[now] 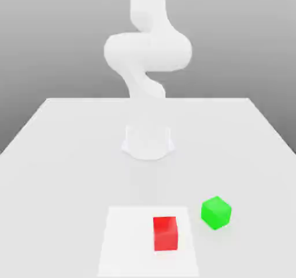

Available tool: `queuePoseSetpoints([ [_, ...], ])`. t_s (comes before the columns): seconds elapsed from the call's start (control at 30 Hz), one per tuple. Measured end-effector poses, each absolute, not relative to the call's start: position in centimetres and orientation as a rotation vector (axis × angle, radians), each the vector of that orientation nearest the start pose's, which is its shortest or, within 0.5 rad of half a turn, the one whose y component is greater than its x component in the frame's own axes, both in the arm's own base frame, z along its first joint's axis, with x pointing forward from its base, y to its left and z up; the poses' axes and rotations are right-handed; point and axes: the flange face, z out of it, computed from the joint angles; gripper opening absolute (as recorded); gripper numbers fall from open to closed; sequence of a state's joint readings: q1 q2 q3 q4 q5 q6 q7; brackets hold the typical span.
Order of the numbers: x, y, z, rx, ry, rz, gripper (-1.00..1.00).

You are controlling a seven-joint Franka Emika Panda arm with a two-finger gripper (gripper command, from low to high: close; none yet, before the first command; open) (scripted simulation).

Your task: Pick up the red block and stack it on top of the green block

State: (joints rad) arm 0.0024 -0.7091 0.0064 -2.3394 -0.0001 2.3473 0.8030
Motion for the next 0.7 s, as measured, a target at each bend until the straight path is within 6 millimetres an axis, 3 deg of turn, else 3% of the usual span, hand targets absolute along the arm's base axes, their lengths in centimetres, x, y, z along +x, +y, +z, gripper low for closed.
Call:
queuePoseSetpoints([
  [0.17,43.5,1.3,55.6,-2.625,1.082,-0.732,0.0],
  [0.33,45.9,2.1,44.7,-2.734,1.106,-0.523,0.0],
  [0.5,45.5,2.9,33.9,-2.829,1.124,-0.303,0.0],
  [0.7,42.1,3.7,22.1,-2.92,1.132,-0.035,0.0],
])
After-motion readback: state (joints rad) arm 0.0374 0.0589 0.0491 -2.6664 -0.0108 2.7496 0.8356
